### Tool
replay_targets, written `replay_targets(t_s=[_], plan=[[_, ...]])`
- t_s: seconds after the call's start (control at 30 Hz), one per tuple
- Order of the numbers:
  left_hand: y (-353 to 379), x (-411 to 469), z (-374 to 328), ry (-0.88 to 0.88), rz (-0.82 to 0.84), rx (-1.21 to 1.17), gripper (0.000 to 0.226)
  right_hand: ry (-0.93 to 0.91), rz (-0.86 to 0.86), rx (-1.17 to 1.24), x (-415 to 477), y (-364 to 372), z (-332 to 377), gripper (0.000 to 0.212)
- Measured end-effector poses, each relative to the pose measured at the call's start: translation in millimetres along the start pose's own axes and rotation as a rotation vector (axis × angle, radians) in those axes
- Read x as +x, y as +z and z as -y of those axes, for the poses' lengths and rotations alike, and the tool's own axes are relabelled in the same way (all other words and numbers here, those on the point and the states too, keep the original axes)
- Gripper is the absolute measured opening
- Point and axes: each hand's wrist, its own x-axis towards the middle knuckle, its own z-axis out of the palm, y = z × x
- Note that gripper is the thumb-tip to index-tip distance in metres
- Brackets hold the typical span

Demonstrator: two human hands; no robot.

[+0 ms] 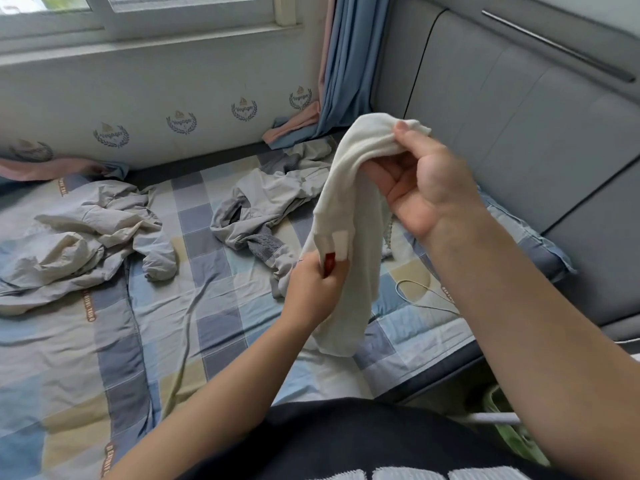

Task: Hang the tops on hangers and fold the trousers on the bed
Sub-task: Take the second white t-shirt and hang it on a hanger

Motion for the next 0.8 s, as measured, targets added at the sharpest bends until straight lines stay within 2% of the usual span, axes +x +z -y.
replay_targets(t_s=[0.13,0.3,0.43,0.53,0.6,0.63,0.73,0.77,0.8], plan=[[3,10,28,-0.13,0.049,0.117,0.019,-0.047,-0.083,0.11,7,-16,12,0.017],[-16,18,52,-0.168,-0.141,0.043,0.024,-0.033,-0.244,0.123,17,-60,2,0.011],[-33,23,35,-0.052,-0.184,-0.056,0.015,0.042,-0.385,0.052,24,-102,-22,0.024],[-47,26,14,0.091,-0.182,-0.024,0.012,0.207,-0.404,-0.121,19,-130,-45,0.033],[-53,24,-2,0.186,-0.115,0.066,0.014,0.279,-0.329,-0.382,10,-139,-62,0.042],[-55,21,-9,0.211,-0.058,0.087,0.014,0.255,-0.26,-0.577,4,-141,-70,0.051],[-55,11,-25,0.244,0.11,0.144,0.011,0.018,0.096,-1.169,-9,-134,-93,0.085],[-56,7,-29,0.25,0.129,0.158,0.013,0.012,0.235,-1.246,-12,-130,-102,0.086],[-57,5,-31,0.253,0.129,0.161,0.013,0.059,0.332,-1.265,-14,-125,-111,0.079]])
